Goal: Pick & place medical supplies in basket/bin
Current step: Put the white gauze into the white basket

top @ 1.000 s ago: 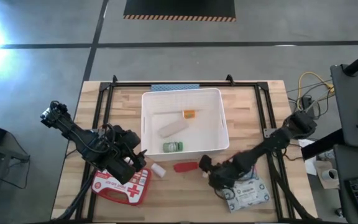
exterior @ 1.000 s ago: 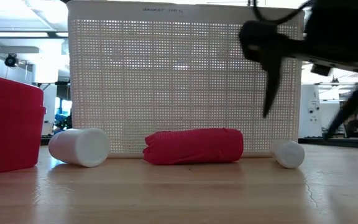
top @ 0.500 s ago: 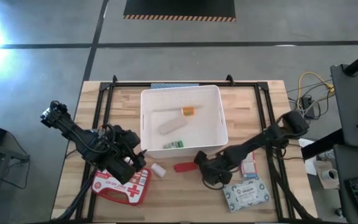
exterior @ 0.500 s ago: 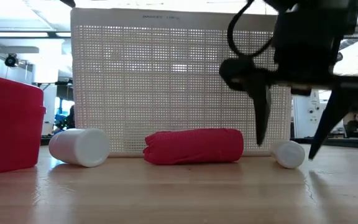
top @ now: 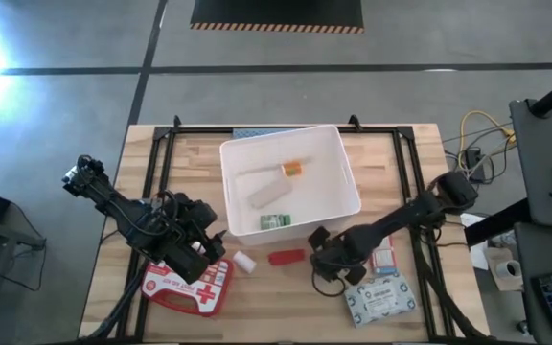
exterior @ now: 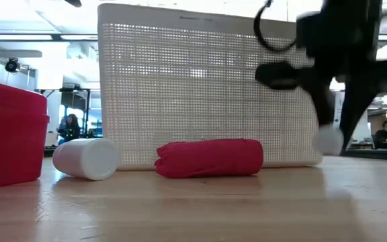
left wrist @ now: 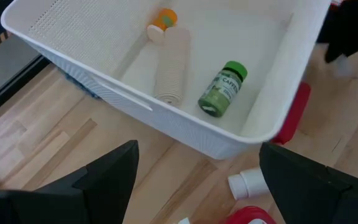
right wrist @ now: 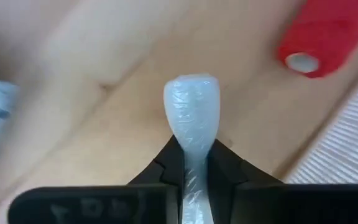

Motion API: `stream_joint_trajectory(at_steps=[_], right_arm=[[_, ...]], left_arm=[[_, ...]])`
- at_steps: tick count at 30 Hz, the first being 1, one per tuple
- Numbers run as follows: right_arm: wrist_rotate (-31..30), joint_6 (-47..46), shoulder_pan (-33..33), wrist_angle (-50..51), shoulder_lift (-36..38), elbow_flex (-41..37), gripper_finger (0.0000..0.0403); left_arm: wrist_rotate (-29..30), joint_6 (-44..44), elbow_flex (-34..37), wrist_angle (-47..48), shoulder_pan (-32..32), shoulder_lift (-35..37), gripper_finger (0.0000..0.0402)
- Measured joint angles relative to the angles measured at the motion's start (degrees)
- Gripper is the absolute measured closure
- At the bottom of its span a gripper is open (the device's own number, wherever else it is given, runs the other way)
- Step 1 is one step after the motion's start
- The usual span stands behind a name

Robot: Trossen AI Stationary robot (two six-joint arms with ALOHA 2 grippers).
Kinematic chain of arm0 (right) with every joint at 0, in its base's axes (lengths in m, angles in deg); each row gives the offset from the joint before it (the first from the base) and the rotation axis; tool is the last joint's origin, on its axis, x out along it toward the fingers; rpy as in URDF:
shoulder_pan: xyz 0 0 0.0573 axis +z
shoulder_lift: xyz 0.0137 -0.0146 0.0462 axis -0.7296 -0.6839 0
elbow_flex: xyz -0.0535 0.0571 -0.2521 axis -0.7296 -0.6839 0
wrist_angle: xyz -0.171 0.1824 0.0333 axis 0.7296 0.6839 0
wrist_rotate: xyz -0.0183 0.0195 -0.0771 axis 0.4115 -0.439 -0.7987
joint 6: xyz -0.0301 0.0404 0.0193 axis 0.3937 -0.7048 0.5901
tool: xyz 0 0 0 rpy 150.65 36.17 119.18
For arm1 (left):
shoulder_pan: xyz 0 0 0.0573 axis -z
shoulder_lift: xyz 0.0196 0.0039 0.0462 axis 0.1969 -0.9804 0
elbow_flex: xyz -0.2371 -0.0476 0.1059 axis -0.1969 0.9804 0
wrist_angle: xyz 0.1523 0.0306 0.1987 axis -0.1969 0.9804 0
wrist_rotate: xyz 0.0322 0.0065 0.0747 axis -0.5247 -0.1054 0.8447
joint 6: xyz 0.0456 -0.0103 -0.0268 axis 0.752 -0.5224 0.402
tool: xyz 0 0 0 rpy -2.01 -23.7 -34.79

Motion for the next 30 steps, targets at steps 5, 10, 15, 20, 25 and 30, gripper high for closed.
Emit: stream_joint_trajectory(at_steps=[5,10,15,20,25,30], right_arm=[[-1.20,-5.91,3.50,1.48,5.24,4.62,0.0367],[-28.49,-7.67,8.81,1.56,12.62,8.57,0.0365],[-44.95,-13.33,2.84,1.60,17.64,12.35,0.0365],[-47.47,-24.47,-9.71,-0.39,18.74,16.29,0.0365],[-17.71,-33.27,-24.81,0.55,17.20,18.91,0.0364],[-10.82,-33.16,-33.40,0.52,14.15,19.42,0.0322]], left_arm=[[0.04,0.66,0.00,-0.04,0.00,0.00,0.0091],[0.02,1.31,0.00,-0.18,0.00,0.00,0.0091],[0.04,1.50,0.00,-0.30,0.00,0.00,0.0091],[0.02,2.47,0.00,-0.75,0.00,0.00,0.0091],[0.00,2.51,0.00,-0.73,0.00,0.00,0.0091],[-0.01,2.51,0.00,-0.74,0.00,0.00,0.0091]])
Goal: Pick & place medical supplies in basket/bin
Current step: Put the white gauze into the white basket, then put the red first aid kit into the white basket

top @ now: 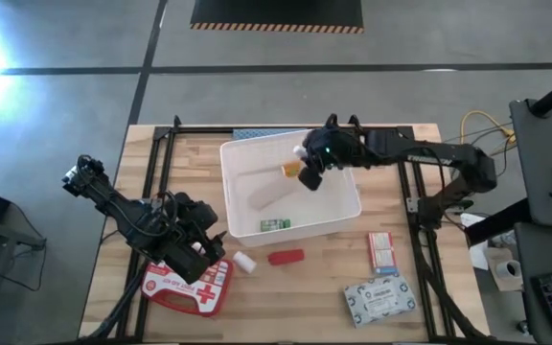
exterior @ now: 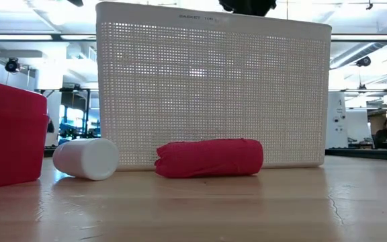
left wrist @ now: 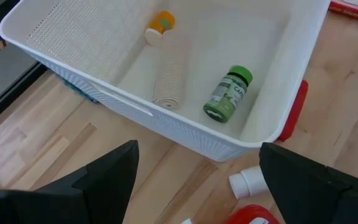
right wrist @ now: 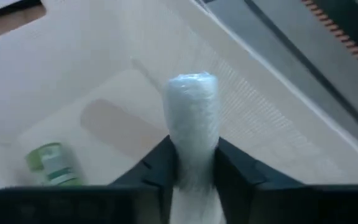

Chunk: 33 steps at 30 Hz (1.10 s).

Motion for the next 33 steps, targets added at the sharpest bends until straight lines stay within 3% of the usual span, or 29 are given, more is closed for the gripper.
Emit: stream_joint_trajectory(at_steps=[6,9,14,17,23,28,33], right_arm=[[0.86,2.40,0.11,3.81,-0.77,1.82,0.0201],[0.81,11.97,3.92,3.79,1.33,1.84,0.0149],[-9.43,26.78,12.85,5.93,4.62,1.76,0.0096],[-13.09,23.59,15.20,9.46,5.95,1.76,0.0080],[-13.40,11.81,19.71,19.92,9.52,1.43,0.0082],[-18.63,7.82,22.28,21.24,13.43,-0.52,0.0089],[-21.69,6.63,22.38,19.92,15.88,-3.54,0.0090]], left_arm=[[-0.27,-1.60,0.00,-0.27,0.06,0.00,0.0091],[-1.94,-1.13,0.05,-0.75,0.31,0.00,0.0091],[-10.79,5.80,1.89,-2.68,0.61,-0.02,0.0091],[-18.63,7.85,4.43,-4.04,0.65,-0.03,0.0091],[-37.84,3.99,8.02,-11.58,5.60,-0.37,0.0091],[-39.11,0.85,5.30,-12.99,13.56,-3.38,0.0091],[-39.23,-1.17,1.89,-12.91,20.26,-11.31,0.0091]])
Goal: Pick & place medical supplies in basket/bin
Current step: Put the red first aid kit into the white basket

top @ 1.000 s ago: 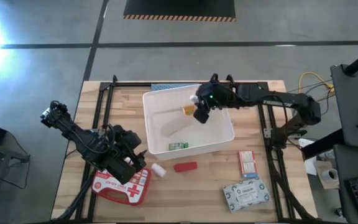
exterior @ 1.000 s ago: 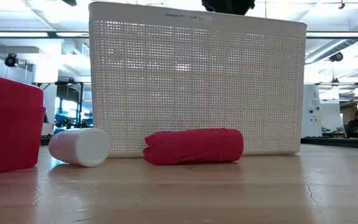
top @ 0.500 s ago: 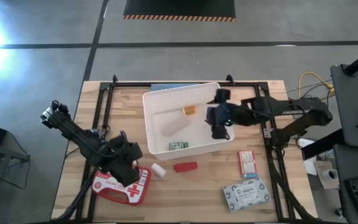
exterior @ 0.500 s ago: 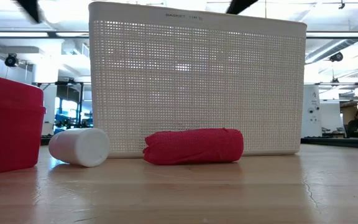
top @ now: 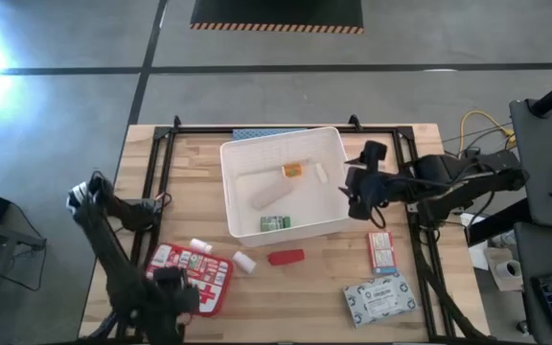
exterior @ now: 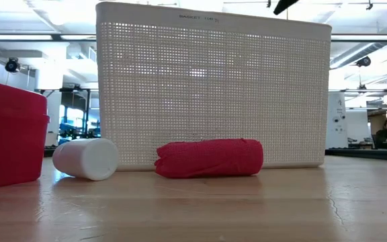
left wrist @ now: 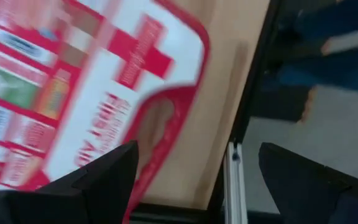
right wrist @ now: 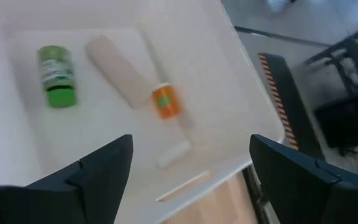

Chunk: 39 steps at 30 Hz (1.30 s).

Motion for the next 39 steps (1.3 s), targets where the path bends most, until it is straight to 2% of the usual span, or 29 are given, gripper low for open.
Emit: stream_joint_trajectory(at_steps=[7,11,14,17,21,26,29,34,39], right_arm=[[-1.04,2.45,0.08,-4.05,0.04,-3.72,0.0090],[-1.07,3.54,-0.01,-5.16,-1.05,-4.50,0.0090],[-0.63,3.71,0.03,-5.48,-1.40,-4.78,0.0090],[-0.65,3.61,-0.08,-5.92,-1.63,-4.81,0.0090],[-0.65,3.35,-0.05,-6.45,-1.76,-4.87,0.0090],[-0.63,1.49,-0.11,-6.46,-1.76,-5.18,0.0090],[-0.61,0.95,-0.05,-6.35,-1.78,-5.22,0.0090],[-0.59,0.86,-0.08,-6.34,-1.78,-5.22,0.0090],[-0.57,0.52,-0.05,-6.40,-1.78,-5.22,0.0090]], left_arm=[[0.07,-0.13,-2.83,2.59,2.04,-11.07,0.0091],[0.14,-2.84,-1.98,5.42,1.99,-13.11,0.0091],[0.06,-3.75,-0.47,4.07,2.01,-12.94,0.0101],[-0.97,-3.97,0.87,2.05,1.97,-12.58,0.0132],[-1.36,-3.76,3.63,-1.68,1.99,-13.22,0.0197],[-2.00,-3.34,8.60,-11.22,1.99,-12.94,0.0258],[-2.88,-3.75,9.76,-11.58,1.28,-12.28,0.0287],[-2.94,-2.82,8.99,-11.14,0.11,-8.17,0.0362],[-1.88,-9.09,4.61,-11.35,-1.04,0.54,0.0363]])
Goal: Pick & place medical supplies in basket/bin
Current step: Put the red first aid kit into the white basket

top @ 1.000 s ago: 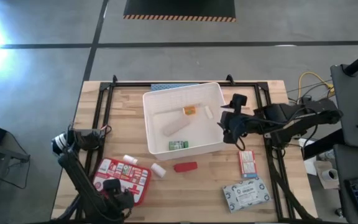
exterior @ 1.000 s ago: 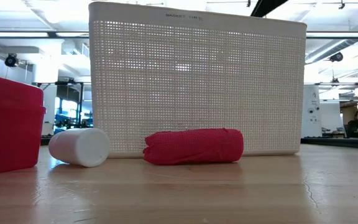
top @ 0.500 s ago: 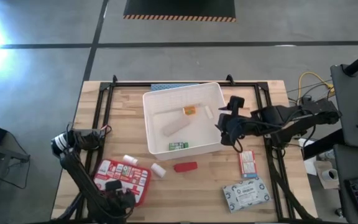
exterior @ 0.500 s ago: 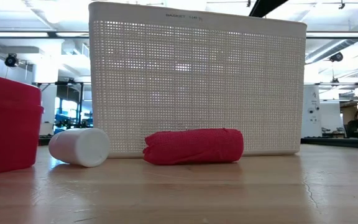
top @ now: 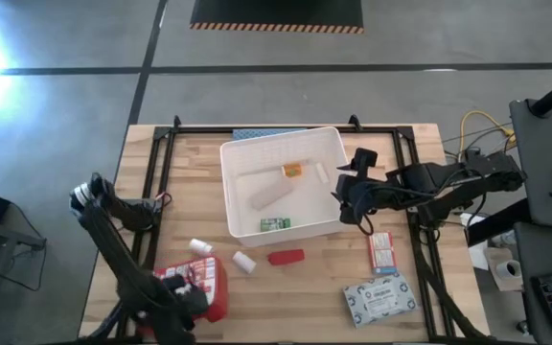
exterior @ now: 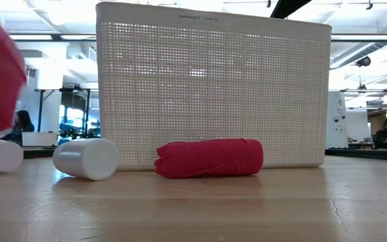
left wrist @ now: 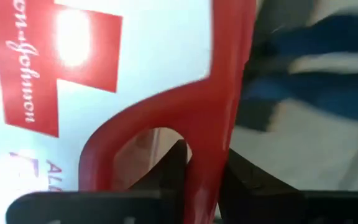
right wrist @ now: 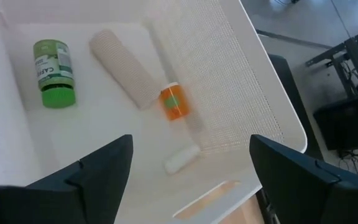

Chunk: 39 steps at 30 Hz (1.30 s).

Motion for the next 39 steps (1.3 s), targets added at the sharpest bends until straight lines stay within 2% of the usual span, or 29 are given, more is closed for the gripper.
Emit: stream_joint_trajectory(at_steps=[4,6,8,10,12,14,15,17,19,22,25,27,29,33,35,37,39], right_arm=[[-0.04,0.86,-0.02,-0.23,0.00,0.00,0.0090],[-0.06,1.63,-0.02,-0.64,0.00,0.00,0.0090],[-0.11,2.53,-0.02,-1.12,0.00,0.00,0.0090],[-0.13,3.02,-0.02,-1.80,0.00,0.00,0.0090],[-0.16,3.14,-0.02,-1.80,0.00,0.00,0.0090],[-0.36,3.19,-0.02,-1.77,0.02,0.00,0.0090],[-0.38,3.19,-0.02,-1.72,0.04,0.00,0.0091],[-0.54,3.03,-0.02,-1.65,0.17,0.00,0.0094],[-1.18,2.16,-0.02,-1.57,0.49,0.00,0.0098],[-2.07,0.19,-0.02,-1.29,1.36,0.02,0.0107],[-3.03,-1.71,-0.02,-1.24,2.55,0.02,0.0117],[-3.12,-2.21,-0.02,-1.22,3.63,0.02,0.0123],[-3.14,-2.78,-0.02,-1.22,4.67,0.02,0.0130],[-3.12,-3.90,0.02,-1.18,6.16,0.02,0.0141],[-3.12,-4.89,0.19,-1.01,6.72,0.02,0.0146],[-3.12,-5.23,0.31,-0.79,7.06,0.02,0.0151],[-3.12,-5.02,0.39,-0.80,7.28,0.02,0.0154]], left_arm=[[7.81,-4.96,-5.40,0.98,-1.31,8.13,0.0364],[15.99,-4.89,-8.06,0.64,-1.65,11.98,0.0364],[28.88,-1.81,-11.05,0.09,-1.60,15.45,0.0364],[42.34,5.47,-13.90,-1.07,-1.62,18.31,0.0364],[53.00,16.67,-16.41,-4.67,-2.05,20.57,0.0364],[58.55,30.12,-18.16,-10.66,-3.45,22.13,0.0364],[59.41,36.89,-18.66,-14.04,-4.73,22.68,0.0364],[58.26,48.50,-18.53,-21.94,-8.50,23.40,0.0364],[52.33,56.56,-16.83,-28.59,-13.70,23.96,0.0364],[39.06,59.62,-12.65,-35.22,-23.38,24.11,0.0364],[27.35,57.82,-5.19,-43.67,-33.20,23.96,0.0364],[21.86,50.72,1.55,-55.51,-39.67,23.80,0.0364],[20.38,39.06,7.97,-66.20,-45.48,23.96,0.0364],[26.02,25.60,20.02,-80.52,-51.89,26.70,0.0364],[27.98,17.26,24.32,-84.45,-53.14,28.38,0.0357],[26.97,7.42,28.05,-85.06,-53.42,30.04,0.0342],[27.25,3.05,30.91,-84.87,-52.20,30.74,0.0328]])
